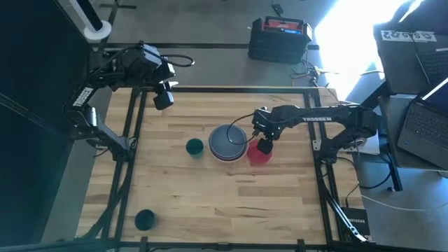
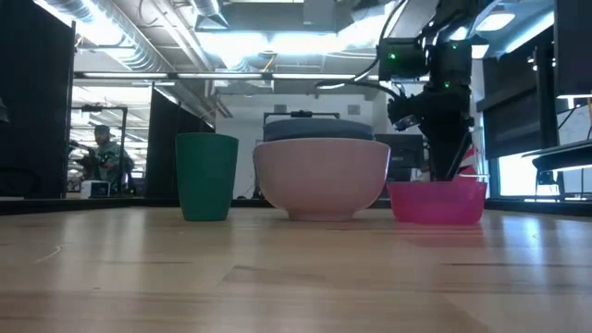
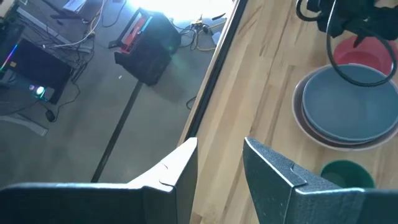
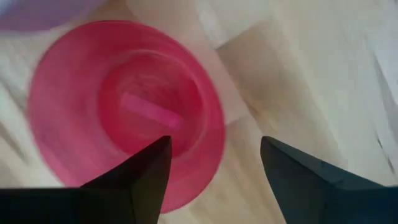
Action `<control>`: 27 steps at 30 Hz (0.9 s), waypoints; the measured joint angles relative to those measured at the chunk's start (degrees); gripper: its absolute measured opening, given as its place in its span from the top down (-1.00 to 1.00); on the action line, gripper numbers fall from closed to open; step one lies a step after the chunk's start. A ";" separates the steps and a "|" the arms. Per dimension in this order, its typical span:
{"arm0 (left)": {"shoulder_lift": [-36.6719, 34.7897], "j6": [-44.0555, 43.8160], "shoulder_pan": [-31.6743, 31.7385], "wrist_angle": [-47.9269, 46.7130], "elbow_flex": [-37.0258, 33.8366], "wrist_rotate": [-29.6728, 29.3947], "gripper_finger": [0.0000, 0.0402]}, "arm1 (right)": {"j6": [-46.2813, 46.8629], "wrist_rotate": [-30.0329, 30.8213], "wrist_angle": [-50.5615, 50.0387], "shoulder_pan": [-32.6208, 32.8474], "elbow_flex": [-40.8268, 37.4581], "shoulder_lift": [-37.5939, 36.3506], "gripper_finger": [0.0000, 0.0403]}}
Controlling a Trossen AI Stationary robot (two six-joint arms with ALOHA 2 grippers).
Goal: Nest bowls inside each other
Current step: Stack the red transparent bowl on top of the blue bowl
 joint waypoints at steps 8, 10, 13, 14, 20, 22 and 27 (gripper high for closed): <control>0.00 0.47 0.00 0.00 0.00 -0.02 0.45 | -0.03 -0.15 2.92 0.13 -2.89 0.32 -0.13; 0.00 0.46 0.00 0.00 0.00 0.00 0.45 | -0.14 -0.19 3.58 0.11 -3.11 1.01 -0.05; 0.00 0.32 0.02 0.00 0.00 -0.02 0.45 | -0.18 -0.40 3.31 0.15 -3.15 2.91 0.30; 0.00 0.32 0.02 0.00 0.00 0.00 0.45 | -0.18 -0.85 3.14 0.15 -3.17 3.50 0.48; 0.00 0.40 0.00 0.00 0.00 0.00 0.45 | -0.90 -2.65 1.52 0.22 -1.22 3.09 0.97; 0.00 0.38 0.00 0.00 0.00 0.00 0.45 | -1.04 -3.19 -0.84 0.31 1.93 1.00 0.97; 0.00 0.32 0.00 0.00 0.00 -0.01 0.45 | -1.38 -4.54 -6.74 0.51 9.79 -4.22 0.99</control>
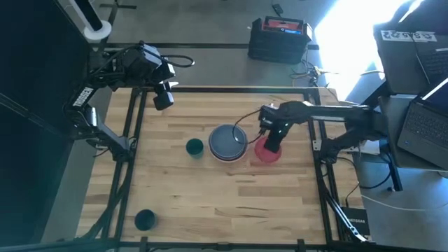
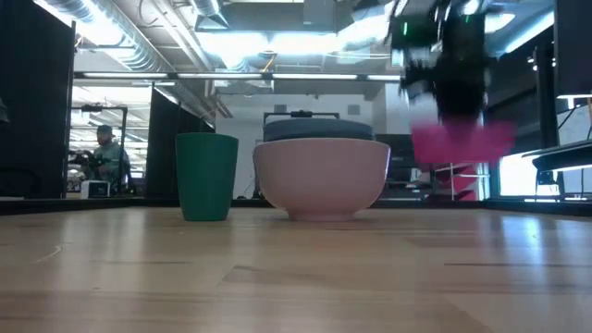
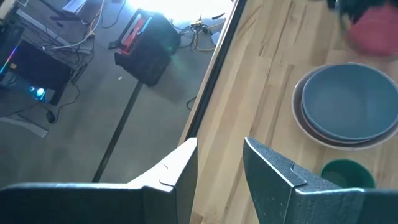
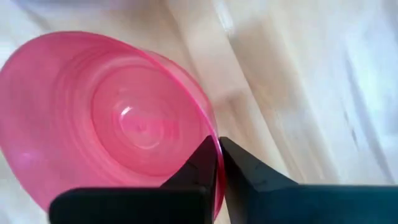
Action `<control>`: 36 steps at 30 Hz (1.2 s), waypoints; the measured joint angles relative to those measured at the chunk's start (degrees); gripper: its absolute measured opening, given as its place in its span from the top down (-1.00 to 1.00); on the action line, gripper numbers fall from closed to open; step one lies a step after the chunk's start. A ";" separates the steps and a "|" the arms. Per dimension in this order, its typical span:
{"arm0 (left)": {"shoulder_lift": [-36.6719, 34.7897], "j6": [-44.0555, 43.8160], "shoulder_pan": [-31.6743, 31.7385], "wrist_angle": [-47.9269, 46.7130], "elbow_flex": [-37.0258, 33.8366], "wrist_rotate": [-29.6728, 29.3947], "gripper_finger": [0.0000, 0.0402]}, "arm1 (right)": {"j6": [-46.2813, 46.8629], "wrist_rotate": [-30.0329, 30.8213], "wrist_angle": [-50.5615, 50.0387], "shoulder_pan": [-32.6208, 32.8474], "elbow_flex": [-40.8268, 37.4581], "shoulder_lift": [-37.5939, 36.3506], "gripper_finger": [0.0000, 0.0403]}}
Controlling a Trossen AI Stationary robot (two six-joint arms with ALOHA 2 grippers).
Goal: Nest bowls inside each other
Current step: Stack the red transparent bowl on top of the blue bowl
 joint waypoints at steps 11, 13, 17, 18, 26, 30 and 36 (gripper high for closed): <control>0.00 -0.52 0.00 -0.04 0.00 -0.01 0.45 | -1.82 -0.78 -2.32 2.39 30.80 11.47 1.00; 0.00 -0.94 0.00 -0.02 0.00 0.00 0.45 | -3.46 -0.74 -5.00 2.28 36.88 17.56 1.00; 0.00 -1.36 0.02 -0.02 0.00 -0.01 0.45 | -7.80 0.34 -12.00 2.22 45.19 27.55 1.00; 0.00 -1.36 0.00 0.00 0.00 -0.01 0.45 | -8.67 0.51 -13.51 2.25 46.35 29.28 1.00; 0.00 -1.19 0.01 0.01 0.00 -0.01 0.45 | -11.16 1.37 -16.36 2.29 47.60 33.80 0.89; 0.00 -1.10 0.01 0.01 0.00 -0.01 0.45 | -11.85 1.71 -16.24 2.28 47.61 34.52 0.78; 0.00 -0.76 0.00 0.00 0.00 -0.01 0.45 | -12.55 1.79 -16.03 2.26 47.63 35.22 0.48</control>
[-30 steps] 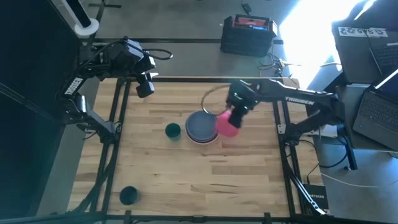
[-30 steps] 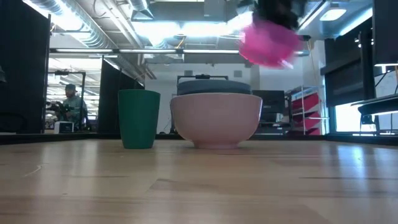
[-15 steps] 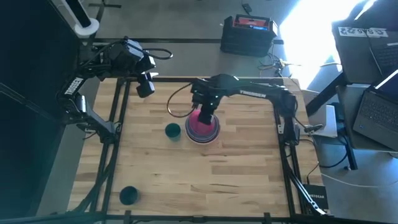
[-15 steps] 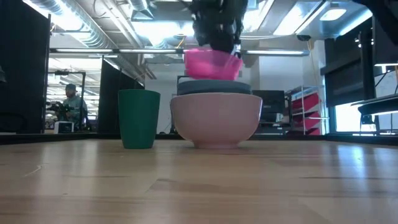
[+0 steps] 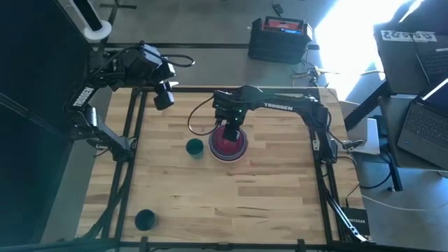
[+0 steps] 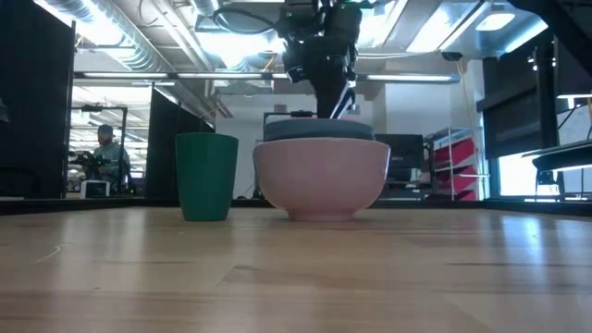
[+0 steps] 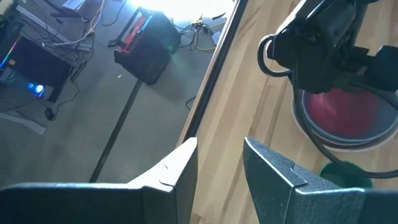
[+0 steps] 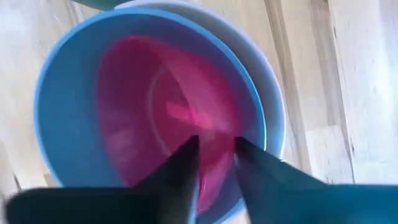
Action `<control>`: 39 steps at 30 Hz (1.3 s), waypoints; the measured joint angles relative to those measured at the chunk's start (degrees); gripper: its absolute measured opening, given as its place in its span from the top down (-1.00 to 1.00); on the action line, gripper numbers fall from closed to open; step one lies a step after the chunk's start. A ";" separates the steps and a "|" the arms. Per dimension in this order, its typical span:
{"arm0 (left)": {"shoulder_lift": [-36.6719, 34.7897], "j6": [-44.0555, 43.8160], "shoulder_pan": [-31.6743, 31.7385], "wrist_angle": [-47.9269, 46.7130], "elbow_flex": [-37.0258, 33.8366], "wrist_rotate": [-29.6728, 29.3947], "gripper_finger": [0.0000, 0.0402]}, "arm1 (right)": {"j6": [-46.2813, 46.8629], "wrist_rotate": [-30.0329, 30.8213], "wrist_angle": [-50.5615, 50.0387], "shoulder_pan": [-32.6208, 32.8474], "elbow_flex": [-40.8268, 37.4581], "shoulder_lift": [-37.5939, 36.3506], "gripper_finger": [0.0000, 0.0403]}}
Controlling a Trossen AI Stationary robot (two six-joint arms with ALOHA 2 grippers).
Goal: Nest bowls inside each other
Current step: Stack the red transparent bowl on top of the blue bowl, then move the green cup beside the stacked bowls
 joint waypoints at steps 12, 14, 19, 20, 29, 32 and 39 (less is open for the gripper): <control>-0.02 1.12 0.01 0.02 -0.52 0.02 0.45 | -1.07 -2.31 -13.66 0.47 -0.02 -8.20 -0.31; -0.02 0.86 -0.02 0.10 -1.62 0.44 0.45 | -0.44 -0.90 -15.50 1.74 -0.02 -11.27 -0.30; -0.02 0.89 -1.50 0.66 -10.10 3.67 0.45 | 4.38 2.77 -13.76 7.63 -4.76 -18.53 -0.26; -0.02 1.12 -1.85 0.91 -12.45 4.14 0.45 | 5.64 3.66 -13.11 8.87 -6.24 -19.92 -0.26; -0.02 3.20 -4.81 5.16 -33.99 8.07 0.45 | 17.32 11.58 -6.59 19.76 -20.53 -32.38 -0.21; 0.09 3.55 -4.95 12.43 -40.93 9.73 0.45 | 23.47 12.47 -2.70 22.45 -27.60 -36.31 -0.21; 2.94 2.72 -4.86 20.70 -49.16 13.14 0.45 | 36.48 15.17 2.44 28.90 -37.77 -43.18 -0.21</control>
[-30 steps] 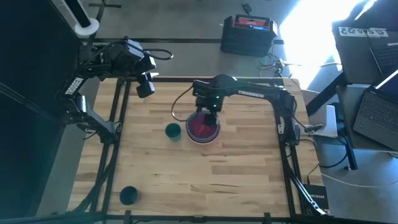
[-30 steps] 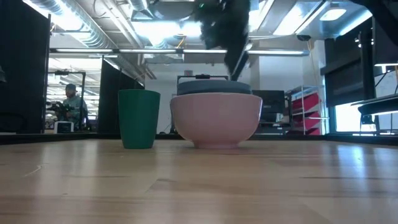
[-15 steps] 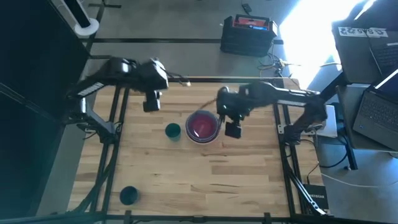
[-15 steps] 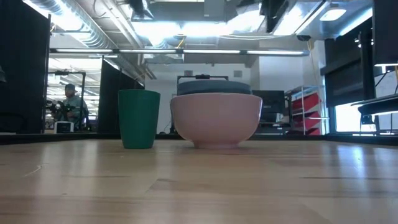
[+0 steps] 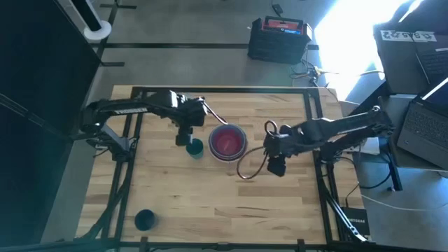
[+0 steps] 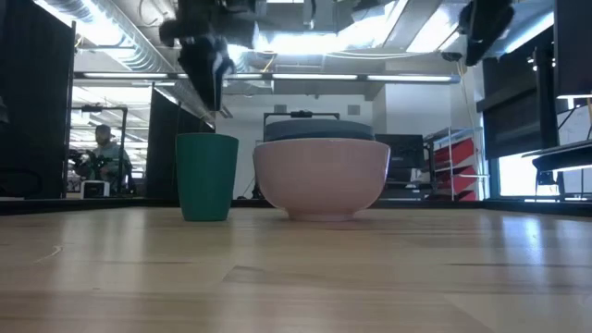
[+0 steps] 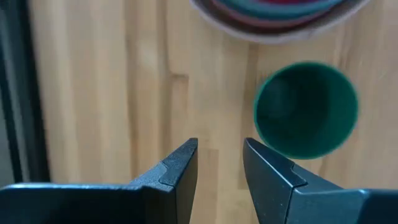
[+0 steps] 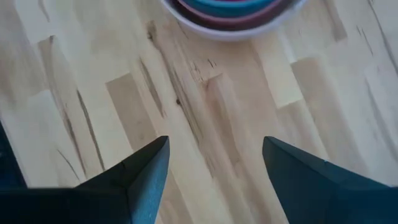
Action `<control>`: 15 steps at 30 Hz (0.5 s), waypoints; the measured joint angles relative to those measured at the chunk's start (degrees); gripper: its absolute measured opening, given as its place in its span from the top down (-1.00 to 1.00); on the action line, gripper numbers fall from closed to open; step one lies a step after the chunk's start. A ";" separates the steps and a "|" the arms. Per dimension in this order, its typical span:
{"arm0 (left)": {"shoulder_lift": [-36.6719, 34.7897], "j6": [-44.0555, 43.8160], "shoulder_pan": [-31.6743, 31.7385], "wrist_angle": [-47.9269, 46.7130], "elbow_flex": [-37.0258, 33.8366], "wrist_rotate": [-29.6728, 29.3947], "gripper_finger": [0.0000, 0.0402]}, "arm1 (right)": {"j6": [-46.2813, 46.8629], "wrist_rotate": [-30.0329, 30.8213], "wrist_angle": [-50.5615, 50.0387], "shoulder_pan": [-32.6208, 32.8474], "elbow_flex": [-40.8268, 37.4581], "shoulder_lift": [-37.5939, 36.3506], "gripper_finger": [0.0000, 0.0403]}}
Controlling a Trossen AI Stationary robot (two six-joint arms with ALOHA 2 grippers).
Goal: Nest bowls inside each other
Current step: Move the green cup beside the stacked bowls
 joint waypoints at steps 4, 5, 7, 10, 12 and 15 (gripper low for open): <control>2.27 -0.30 -0.36 1.51 -1.62 1.47 0.45 | 4.29 1.92 -0.08 2.87 -1.04 -1.71 -0.21; 2.74 -0.28 -0.49 1.98 -1.79 1.68 0.45 | 4.82 2.39 -0.03 3.37 -1.07 -1.84 -0.21; 3.26 -0.72 -0.82 2.45 -2.32 2.90 0.45 | 5.89 3.05 -0.05 4.20 -1.09 -2.16 -0.21; 3.51 -1.75 -1.28 3.21 -3.26 3.70 0.45 | 6.02 3.69 -0.10 4.60 -1.09 -2.20 -0.21; 3.55 -2.36 -1.58 3.77 -3.94 4.04 0.45 | 6.10 4.11 -0.14 4.84 -1.09 -2.23 -0.21; 3.62 -3.29 -2.04 4.61 -4.97 4.56 0.45 | 6.22 4.75 -0.19 5.21 -1.09 -2.27 -0.21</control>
